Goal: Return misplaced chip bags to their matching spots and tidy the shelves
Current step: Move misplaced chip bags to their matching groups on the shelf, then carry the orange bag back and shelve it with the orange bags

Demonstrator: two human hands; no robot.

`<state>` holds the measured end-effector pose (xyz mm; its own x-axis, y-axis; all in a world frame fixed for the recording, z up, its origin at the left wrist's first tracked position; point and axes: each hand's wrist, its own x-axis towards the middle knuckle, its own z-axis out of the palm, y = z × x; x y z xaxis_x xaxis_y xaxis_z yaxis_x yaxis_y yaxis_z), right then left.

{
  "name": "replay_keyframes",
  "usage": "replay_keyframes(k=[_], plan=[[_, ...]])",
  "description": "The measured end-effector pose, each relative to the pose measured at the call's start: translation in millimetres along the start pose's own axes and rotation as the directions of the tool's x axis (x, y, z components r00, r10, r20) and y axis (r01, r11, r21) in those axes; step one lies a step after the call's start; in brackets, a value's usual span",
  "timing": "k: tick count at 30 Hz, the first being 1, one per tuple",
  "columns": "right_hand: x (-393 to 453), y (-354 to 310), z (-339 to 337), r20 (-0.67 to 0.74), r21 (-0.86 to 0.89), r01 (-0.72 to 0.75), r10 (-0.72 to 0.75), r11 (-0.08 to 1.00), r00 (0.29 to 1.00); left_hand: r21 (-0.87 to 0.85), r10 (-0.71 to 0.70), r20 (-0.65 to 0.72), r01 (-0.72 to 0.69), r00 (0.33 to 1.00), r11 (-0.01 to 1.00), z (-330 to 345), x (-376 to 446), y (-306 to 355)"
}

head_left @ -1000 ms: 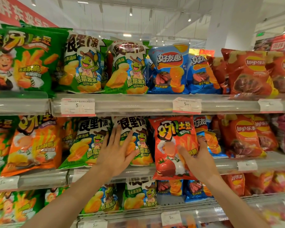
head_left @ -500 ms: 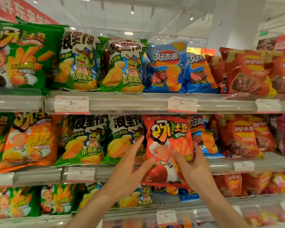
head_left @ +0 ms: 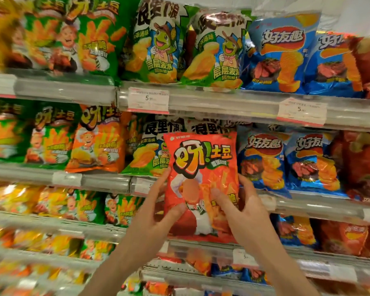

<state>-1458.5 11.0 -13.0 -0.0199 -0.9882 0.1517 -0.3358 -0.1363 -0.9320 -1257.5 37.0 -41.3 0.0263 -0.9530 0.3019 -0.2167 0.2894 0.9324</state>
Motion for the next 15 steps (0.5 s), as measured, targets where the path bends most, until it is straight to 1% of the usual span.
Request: replay_keyframes(k=[7,11,15], plan=[[-25,-37,89,0.110,0.040,0.030,-0.034,0.999,0.993,-0.023,-0.009,-0.120,0.006,0.993,1.000,-92,-36,-7],[-44,-68,165,0.146,0.069,0.037,-0.047,0.997,0.988,-0.042,-0.034,-0.170,0.027,0.985,0.999,-174,-62,-12],[-69,-104,252,0.196,0.087,0.080,-0.096,0.993,0.976,-0.052,-0.040,-0.228,0.029,0.973,0.998,-266,-92,-23]])
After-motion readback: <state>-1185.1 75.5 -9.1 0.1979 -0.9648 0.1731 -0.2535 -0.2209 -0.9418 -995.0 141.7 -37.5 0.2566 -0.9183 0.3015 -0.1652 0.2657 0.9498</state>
